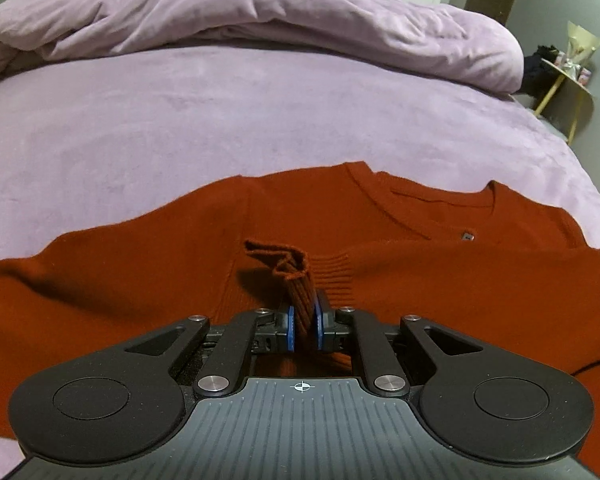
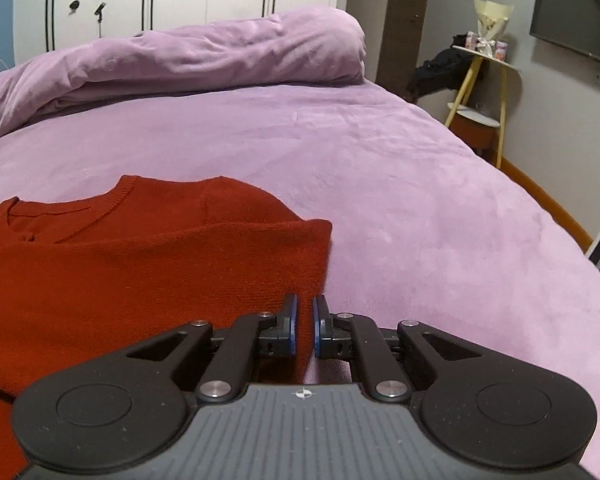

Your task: Fold small clothes

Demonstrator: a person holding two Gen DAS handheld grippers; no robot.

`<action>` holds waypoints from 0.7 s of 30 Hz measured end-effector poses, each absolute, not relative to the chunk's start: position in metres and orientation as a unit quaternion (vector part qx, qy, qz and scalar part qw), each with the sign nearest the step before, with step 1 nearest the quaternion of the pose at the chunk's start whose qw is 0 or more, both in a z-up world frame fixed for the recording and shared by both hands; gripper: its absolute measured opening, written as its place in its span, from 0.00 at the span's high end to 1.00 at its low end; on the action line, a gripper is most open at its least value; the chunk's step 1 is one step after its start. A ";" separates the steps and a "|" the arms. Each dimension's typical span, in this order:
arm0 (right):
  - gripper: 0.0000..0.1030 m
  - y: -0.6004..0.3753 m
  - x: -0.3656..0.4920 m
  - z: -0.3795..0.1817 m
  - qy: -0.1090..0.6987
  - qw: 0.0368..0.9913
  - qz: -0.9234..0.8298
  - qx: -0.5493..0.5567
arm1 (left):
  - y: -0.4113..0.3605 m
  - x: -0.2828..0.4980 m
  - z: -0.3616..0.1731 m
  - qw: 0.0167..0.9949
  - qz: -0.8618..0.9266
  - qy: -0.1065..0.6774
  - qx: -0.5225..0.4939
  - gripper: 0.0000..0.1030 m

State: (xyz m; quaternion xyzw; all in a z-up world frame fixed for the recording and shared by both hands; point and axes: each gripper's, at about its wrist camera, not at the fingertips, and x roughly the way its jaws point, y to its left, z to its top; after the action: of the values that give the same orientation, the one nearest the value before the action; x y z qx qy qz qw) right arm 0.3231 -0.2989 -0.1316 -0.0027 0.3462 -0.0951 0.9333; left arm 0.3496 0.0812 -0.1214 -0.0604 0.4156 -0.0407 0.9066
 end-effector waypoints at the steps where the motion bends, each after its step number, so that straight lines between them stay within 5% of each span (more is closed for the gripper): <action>1: 0.93 -0.301 0.322 -0.130 0.344 0.934 -0.093 -0.002 | 0.082 0.350 -0.122 0.906 -0.039 0.418 -0.062 0.88; 11: 0.93 -0.291 0.316 -0.123 0.325 0.929 -0.170 -0.043 | 0.084 0.344 -0.110 0.902 0.042 0.429 -0.028 0.63; 14: 0.93 -0.275 0.299 -0.110 0.288 0.952 -0.102 -0.019 | 0.082 0.328 -0.093 0.916 0.048 0.396 -0.047 0.43; 21: 0.92 -0.218 0.314 -0.135 0.329 0.941 0.055 -0.066 | 0.041 0.337 -0.124 0.908 -0.002 0.419 0.009 0.37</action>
State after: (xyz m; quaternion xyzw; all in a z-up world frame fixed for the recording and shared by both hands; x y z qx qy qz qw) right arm 0.3136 -0.2179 -0.1348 -0.0663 0.3286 0.0548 0.9405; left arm 0.3371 0.0411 -0.1236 0.0092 0.4187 -0.0024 0.9081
